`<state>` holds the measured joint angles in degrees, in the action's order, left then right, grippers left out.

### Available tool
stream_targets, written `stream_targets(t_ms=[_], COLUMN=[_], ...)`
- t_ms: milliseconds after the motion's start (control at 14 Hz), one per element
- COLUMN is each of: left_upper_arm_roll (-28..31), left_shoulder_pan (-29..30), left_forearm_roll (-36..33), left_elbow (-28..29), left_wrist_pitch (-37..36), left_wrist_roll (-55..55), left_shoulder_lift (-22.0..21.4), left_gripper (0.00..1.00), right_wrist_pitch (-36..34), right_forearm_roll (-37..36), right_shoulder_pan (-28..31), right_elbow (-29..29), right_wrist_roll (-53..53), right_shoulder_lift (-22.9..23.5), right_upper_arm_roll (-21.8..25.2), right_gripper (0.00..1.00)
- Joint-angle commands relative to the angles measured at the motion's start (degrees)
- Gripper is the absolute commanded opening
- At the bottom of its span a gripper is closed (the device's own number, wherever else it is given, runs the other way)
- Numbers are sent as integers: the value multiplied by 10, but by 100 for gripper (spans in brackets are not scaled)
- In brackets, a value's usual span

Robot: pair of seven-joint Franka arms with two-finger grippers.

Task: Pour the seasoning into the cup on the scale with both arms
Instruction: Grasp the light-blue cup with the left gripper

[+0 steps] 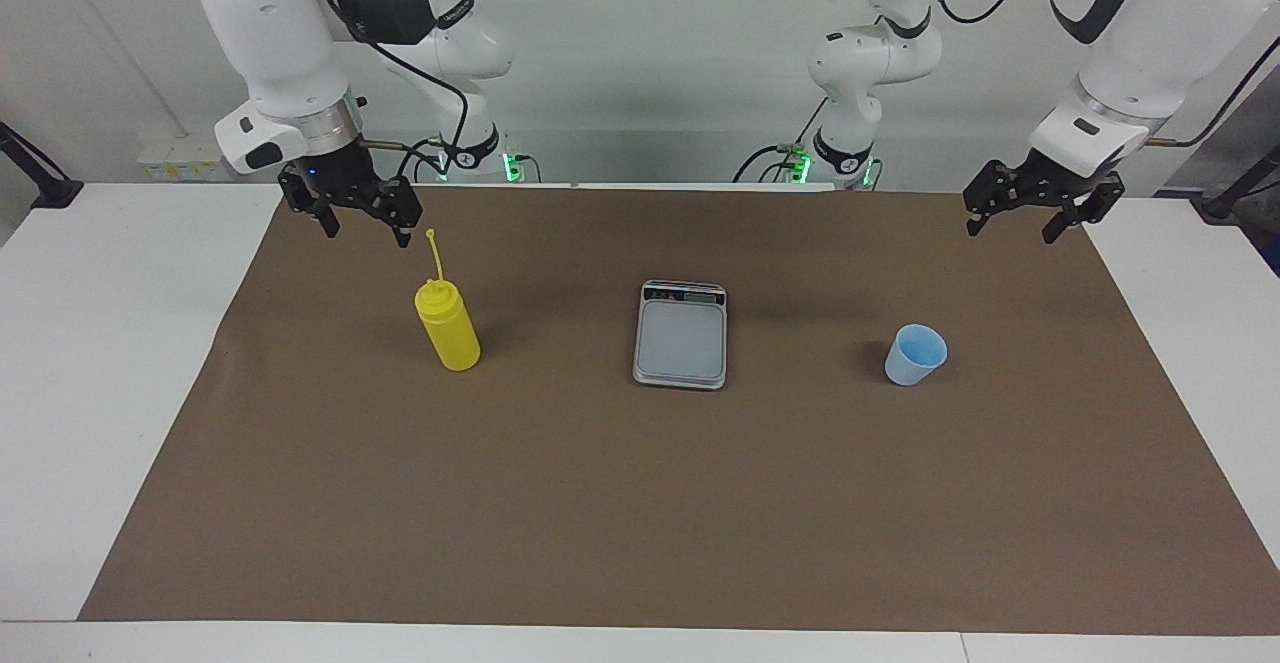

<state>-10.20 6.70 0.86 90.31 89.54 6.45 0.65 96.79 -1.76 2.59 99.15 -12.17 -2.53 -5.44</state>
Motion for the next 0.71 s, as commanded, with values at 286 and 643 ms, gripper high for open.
stream_targets(t_ms=[286, 643], left_upper_arm_roll=[4, 4], left_shoulder_pan=[-5, -1], left_forearm_roll=[-8, -8], left_elbow=[21, 79], left_wrist_pitch=[7, 68], left_wrist_roll=[5, -14], left_shoulder_lift=[-18, -42], left_gripper=[100, 100], right_wrist_pitch=[-1, -1], right_forearm_roll=[1, 0], right_shoulder_pan=[5, 5], right_elbow=[10, 10], right_wrist_roll=[8, 8], right_shoulder_lift=[-10, -10], right_upper_arm_roll=[-1, -1], right_gripper=[100, 100])
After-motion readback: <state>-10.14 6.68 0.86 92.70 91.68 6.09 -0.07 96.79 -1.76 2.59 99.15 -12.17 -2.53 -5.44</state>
